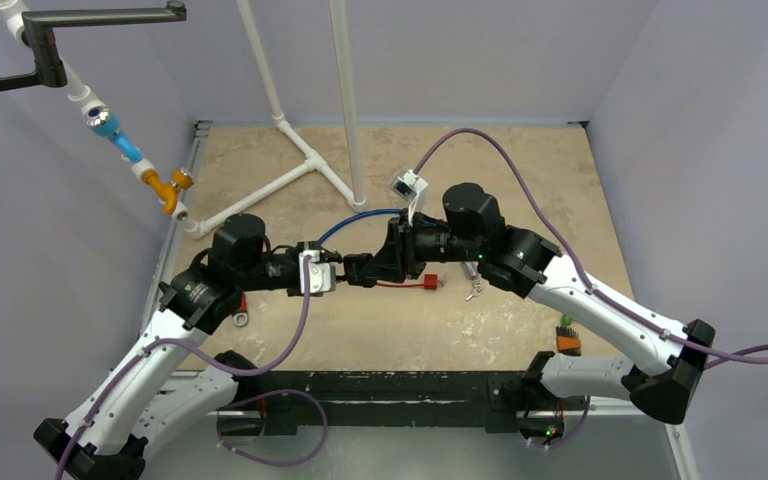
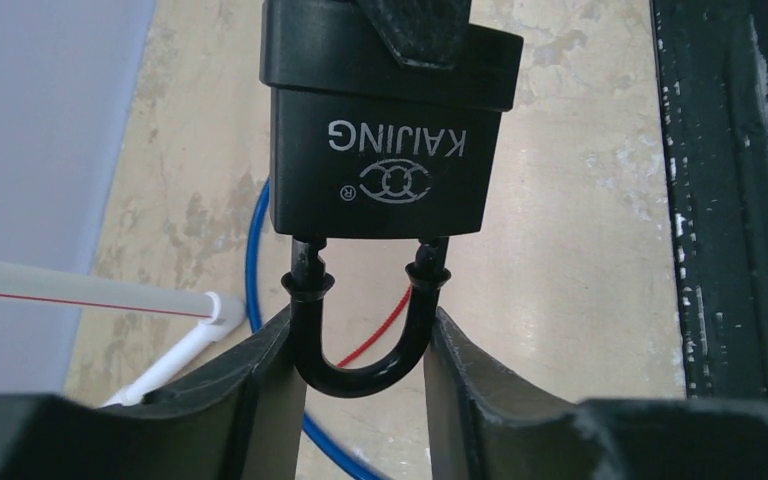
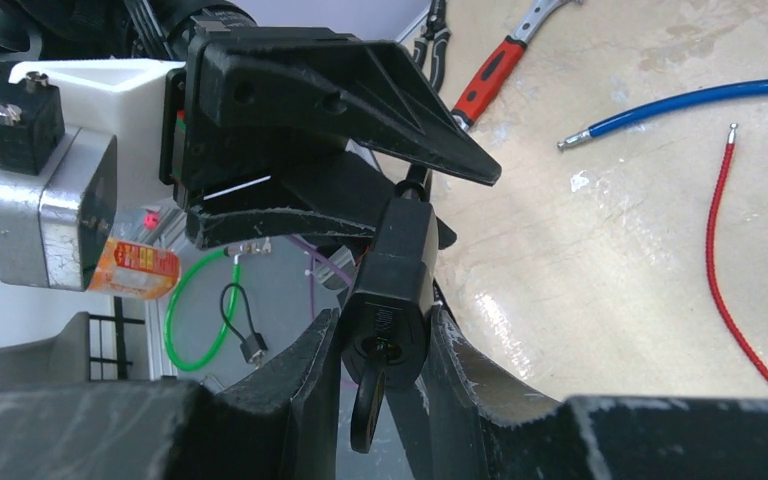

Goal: Unlock with the key

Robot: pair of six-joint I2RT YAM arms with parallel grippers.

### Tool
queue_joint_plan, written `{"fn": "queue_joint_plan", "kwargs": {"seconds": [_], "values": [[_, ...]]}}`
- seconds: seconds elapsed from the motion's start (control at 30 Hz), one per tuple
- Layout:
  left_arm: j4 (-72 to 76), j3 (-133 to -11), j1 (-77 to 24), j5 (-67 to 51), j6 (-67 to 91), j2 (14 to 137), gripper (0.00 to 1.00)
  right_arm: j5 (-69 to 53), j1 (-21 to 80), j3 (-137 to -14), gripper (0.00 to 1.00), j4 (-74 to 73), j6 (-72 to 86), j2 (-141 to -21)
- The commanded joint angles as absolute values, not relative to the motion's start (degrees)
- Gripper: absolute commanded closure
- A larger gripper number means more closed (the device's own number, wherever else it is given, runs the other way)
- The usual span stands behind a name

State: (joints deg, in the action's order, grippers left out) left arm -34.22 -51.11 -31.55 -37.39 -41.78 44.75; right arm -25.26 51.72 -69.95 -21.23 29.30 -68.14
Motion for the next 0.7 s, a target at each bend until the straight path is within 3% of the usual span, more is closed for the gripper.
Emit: {"fn": "queue_joint_plan", "kwargs": {"seconds": [0.0,0.23,0.4,0.67], "values": [[-32.71,-52.72,-31.36,-40.24,-45.78,43.64,0.88,-29.13,51.95,-66.71,1.00,-10.73,32.83,-65.13],[-32.56,-51.75,-31.35,-37.62,-51.13,42.65,1.00,-26.67,51.54,-60.80,1.00,-5.72,38.45,-64.23],[-31.61,-50.88,-31.32,-36.32,-52.22,41.39,1.00,-21.77,48.85,-57.79,1.00,-4.18,41.11,-62.51],[-24.04,-46.98,-31.68,-32.91,-57.69,37.58,1.00,-26.86,47.37,-58.34,1.00,-1.67,44.33,-65.54]]}}
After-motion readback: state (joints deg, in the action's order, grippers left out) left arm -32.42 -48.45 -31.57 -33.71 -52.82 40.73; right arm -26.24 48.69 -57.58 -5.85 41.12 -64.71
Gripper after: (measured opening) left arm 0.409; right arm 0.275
